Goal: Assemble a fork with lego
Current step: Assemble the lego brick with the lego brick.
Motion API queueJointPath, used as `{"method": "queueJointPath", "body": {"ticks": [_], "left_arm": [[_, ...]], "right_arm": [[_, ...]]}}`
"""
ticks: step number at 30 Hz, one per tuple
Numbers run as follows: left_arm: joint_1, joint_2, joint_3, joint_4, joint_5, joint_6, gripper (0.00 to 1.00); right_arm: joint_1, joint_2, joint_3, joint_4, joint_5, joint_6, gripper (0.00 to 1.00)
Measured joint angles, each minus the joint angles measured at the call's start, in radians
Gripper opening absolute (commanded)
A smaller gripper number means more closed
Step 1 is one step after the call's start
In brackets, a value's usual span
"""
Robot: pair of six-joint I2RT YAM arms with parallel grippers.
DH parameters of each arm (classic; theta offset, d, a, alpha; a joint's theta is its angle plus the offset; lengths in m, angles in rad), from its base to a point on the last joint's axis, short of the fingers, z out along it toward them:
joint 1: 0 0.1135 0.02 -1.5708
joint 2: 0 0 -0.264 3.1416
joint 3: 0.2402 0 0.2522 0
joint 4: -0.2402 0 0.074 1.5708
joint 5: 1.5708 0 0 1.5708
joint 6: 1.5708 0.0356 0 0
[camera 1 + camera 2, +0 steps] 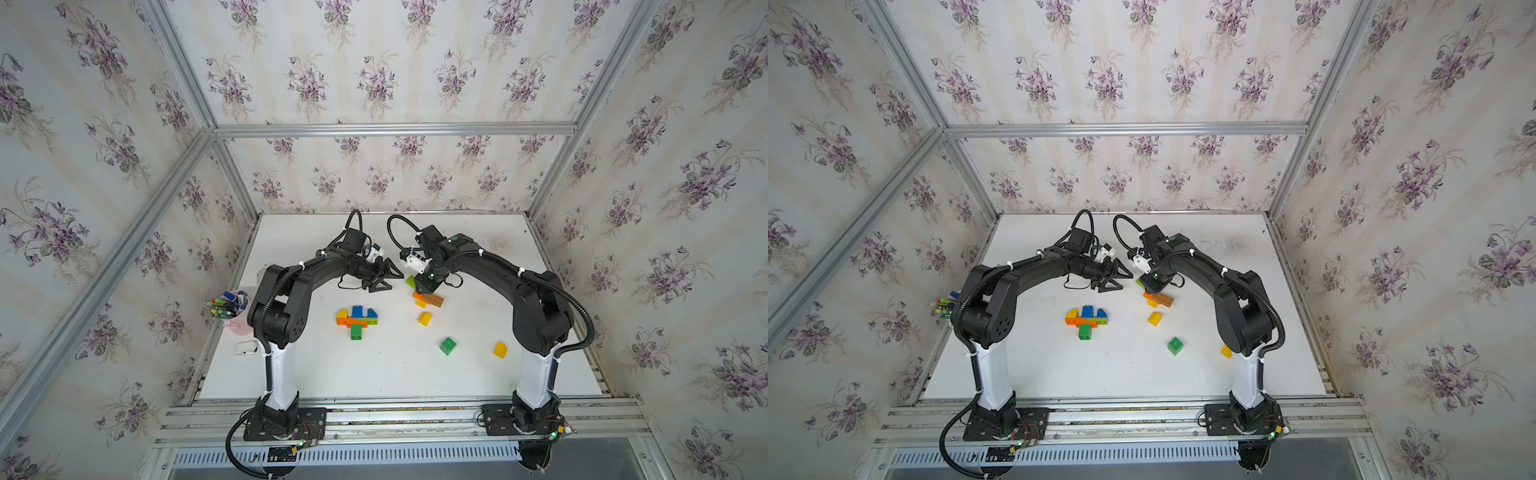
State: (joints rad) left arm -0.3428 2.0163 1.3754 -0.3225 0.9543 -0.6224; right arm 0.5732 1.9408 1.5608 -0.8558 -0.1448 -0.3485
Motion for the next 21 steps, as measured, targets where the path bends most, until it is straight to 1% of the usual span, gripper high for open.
{"method": "queueJointPath", "body": {"ticks": [7,15,21], "left_arm": [[-0.019,0.023,-0.025,0.087,0.018,-0.060,0.65],[-0.042,0.046,-0.035,0.170,0.021,-0.118,0.59],[-0.056,0.059,-0.043,0.216,0.017,-0.146,0.58]], "right_arm": [[-0.005,0.016,-0.024,0.023,-0.004,-0.018,0.25],[-0.012,0.016,-0.039,0.049,-0.006,-0.027,0.25],[-0.019,0.016,-0.047,0.060,-0.012,-0.037,0.25]]}}
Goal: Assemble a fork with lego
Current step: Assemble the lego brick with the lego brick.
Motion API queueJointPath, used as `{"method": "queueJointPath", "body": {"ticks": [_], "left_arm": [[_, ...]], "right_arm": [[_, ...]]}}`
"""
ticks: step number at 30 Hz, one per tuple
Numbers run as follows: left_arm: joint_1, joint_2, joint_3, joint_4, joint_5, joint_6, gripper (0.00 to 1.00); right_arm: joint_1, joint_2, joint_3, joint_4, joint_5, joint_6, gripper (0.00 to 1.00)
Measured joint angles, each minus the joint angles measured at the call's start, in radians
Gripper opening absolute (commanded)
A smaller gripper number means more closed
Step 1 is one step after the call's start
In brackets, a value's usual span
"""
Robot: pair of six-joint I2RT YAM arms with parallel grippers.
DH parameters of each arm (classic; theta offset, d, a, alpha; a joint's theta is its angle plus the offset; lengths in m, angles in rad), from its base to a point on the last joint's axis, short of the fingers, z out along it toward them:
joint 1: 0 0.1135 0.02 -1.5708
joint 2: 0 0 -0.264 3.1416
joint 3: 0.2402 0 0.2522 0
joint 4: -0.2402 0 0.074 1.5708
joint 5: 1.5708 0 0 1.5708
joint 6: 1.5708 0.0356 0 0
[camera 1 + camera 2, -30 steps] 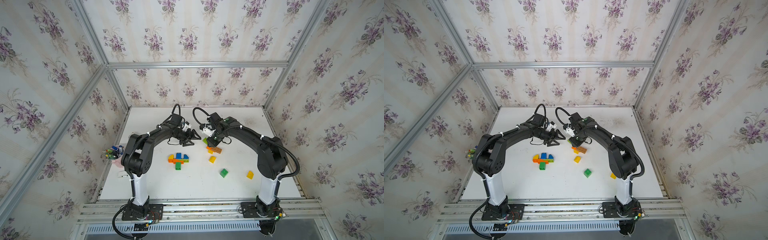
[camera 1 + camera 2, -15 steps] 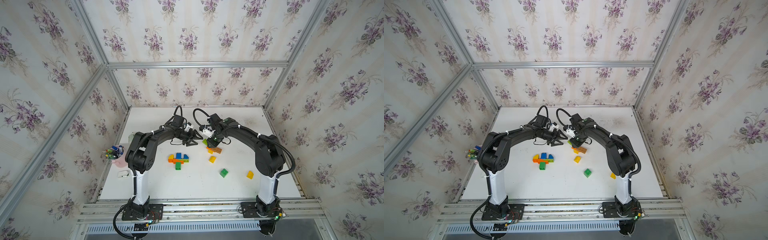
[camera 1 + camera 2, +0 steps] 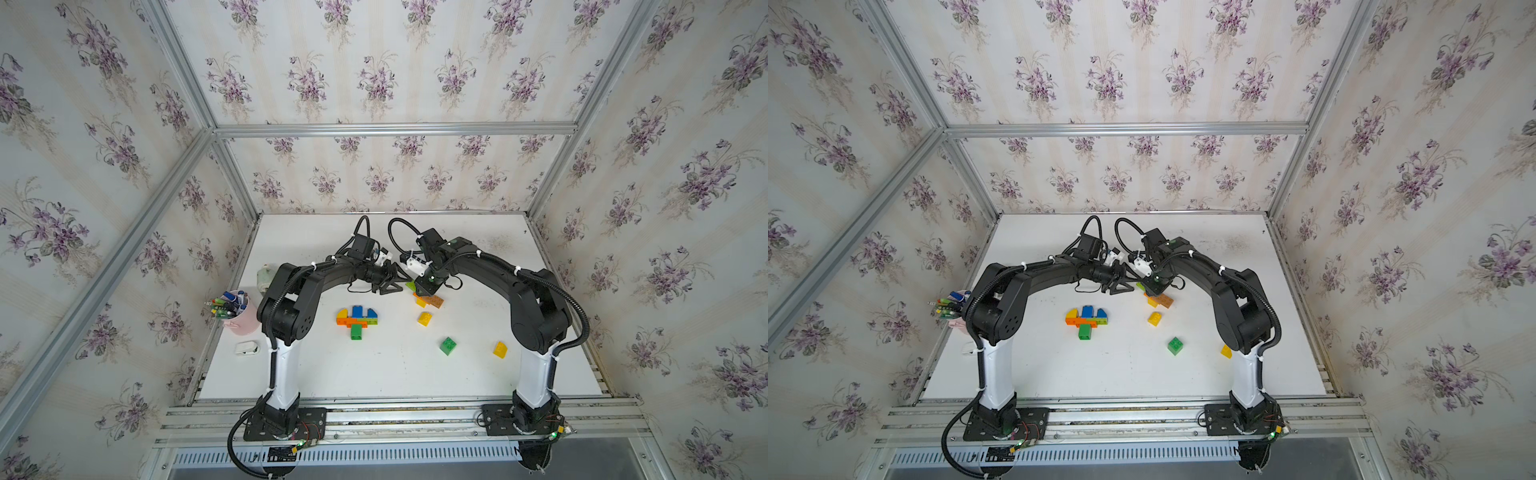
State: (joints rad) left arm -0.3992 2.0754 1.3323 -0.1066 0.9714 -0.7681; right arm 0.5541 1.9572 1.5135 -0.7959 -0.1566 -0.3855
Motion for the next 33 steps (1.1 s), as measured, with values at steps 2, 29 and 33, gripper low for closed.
{"method": "queueJointPath", "body": {"ticks": [2,29,33], "left_arm": [[-0.006,0.005,-0.004,0.009,-0.001,-0.007,0.57],[-0.046,0.054,-0.024,0.095,0.006,-0.026,0.42],[-0.057,0.059,-0.021,0.116,0.014,-0.029,0.38]], "right_arm": [[-0.001,0.001,-0.009,0.007,-0.009,0.000,0.25],[-0.004,-0.030,-0.090,0.114,-0.037,0.021,0.25],[-0.003,-0.034,-0.095,0.119,-0.035,0.024,0.26]]}}
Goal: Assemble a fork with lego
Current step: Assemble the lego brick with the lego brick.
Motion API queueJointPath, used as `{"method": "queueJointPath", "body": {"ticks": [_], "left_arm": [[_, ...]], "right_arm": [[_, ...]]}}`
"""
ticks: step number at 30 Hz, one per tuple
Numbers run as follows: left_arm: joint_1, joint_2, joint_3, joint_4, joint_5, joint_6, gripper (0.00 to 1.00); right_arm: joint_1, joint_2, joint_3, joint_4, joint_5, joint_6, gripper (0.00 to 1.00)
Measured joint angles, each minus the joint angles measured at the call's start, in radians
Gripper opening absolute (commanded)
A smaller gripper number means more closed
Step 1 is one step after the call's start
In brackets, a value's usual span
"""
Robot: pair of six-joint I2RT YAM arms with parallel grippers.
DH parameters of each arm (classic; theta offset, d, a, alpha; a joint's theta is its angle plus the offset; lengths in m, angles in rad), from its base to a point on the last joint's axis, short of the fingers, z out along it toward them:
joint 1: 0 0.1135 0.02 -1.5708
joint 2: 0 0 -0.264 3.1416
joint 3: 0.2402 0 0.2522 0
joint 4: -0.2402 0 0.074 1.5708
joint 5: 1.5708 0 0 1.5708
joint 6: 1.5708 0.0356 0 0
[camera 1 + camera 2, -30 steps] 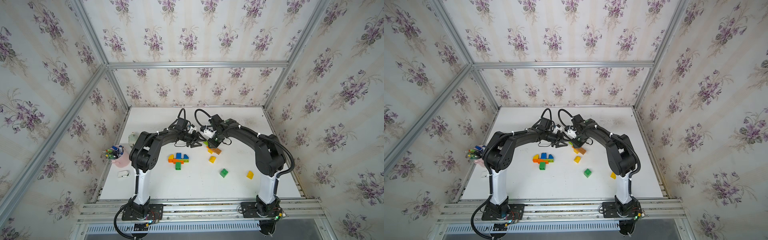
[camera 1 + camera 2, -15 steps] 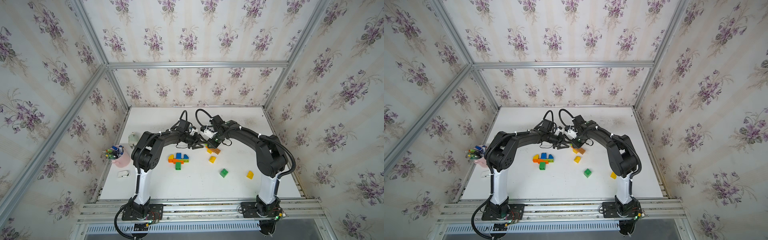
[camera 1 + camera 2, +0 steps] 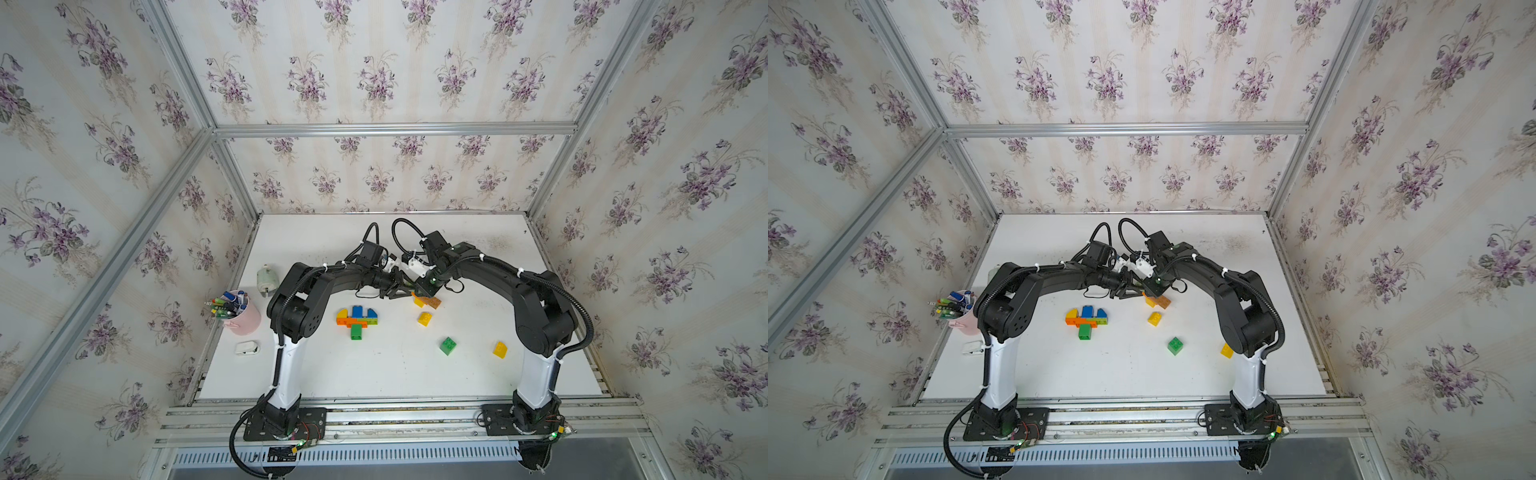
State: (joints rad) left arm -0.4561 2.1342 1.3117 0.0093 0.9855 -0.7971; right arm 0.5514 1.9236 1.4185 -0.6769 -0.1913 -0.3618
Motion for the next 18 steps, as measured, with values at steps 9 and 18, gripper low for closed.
{"method": "queueJointPath", "body": {"ticks": [9,18], "left_arm": [[-0.007,0.006,-0.011,0.037,0.001,0.000,0.42],[-0.014,0.007,-0.029,0.078,-0.003,0.000,0.42]], "right_arm": [[0.004,-0.013,-0.013,0.006,0.014,0.004,0.27],[0.007,-0.014,-0.013,0.004,0.018,0.004,0.30]]}}
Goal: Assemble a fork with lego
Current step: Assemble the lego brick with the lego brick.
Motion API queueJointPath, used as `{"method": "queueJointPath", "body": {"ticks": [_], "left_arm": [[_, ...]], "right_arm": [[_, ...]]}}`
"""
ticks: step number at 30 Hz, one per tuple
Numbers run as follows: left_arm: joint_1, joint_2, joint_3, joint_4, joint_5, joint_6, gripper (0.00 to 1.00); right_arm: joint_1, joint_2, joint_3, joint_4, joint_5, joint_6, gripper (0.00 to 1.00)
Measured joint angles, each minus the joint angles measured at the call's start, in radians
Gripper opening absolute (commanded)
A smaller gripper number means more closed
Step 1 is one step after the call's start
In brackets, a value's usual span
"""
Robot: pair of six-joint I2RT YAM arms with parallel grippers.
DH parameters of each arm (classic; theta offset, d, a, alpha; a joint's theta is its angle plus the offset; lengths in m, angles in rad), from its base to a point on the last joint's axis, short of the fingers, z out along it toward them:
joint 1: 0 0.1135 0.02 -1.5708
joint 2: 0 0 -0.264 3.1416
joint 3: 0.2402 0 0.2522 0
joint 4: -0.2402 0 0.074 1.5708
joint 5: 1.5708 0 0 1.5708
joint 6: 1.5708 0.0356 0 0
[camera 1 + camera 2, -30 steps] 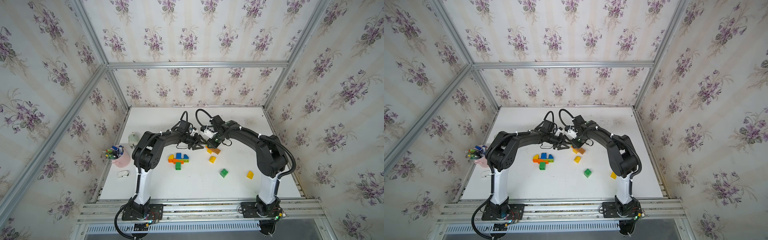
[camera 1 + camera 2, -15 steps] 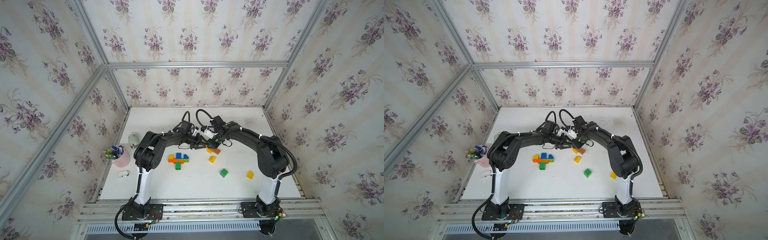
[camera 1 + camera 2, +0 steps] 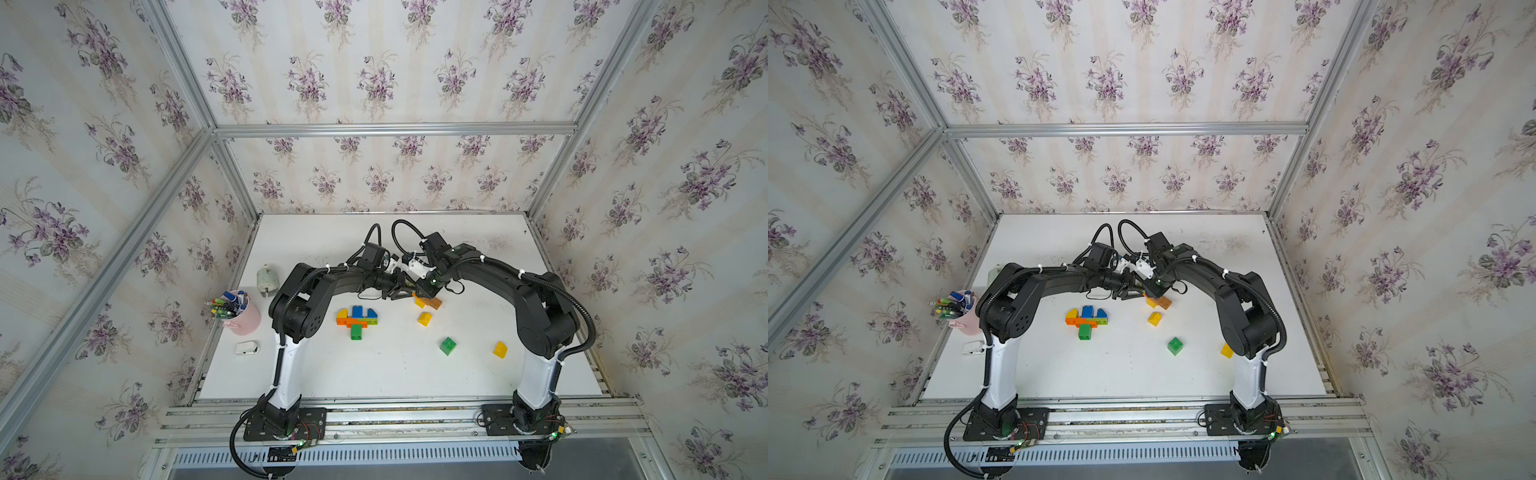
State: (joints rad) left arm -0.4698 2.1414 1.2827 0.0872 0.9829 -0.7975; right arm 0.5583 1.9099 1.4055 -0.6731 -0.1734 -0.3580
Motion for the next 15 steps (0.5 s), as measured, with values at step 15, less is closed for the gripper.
{"method": "queueJointPath", "body": {"ticks": [15], "left_arm": [[-0.011,-0.012,-0.031,0.017,-0.005,0.005,0.41]], "right_arm": [[0.005,0.000,0.004,-0.033,0.001,0.010,0.36]]}}
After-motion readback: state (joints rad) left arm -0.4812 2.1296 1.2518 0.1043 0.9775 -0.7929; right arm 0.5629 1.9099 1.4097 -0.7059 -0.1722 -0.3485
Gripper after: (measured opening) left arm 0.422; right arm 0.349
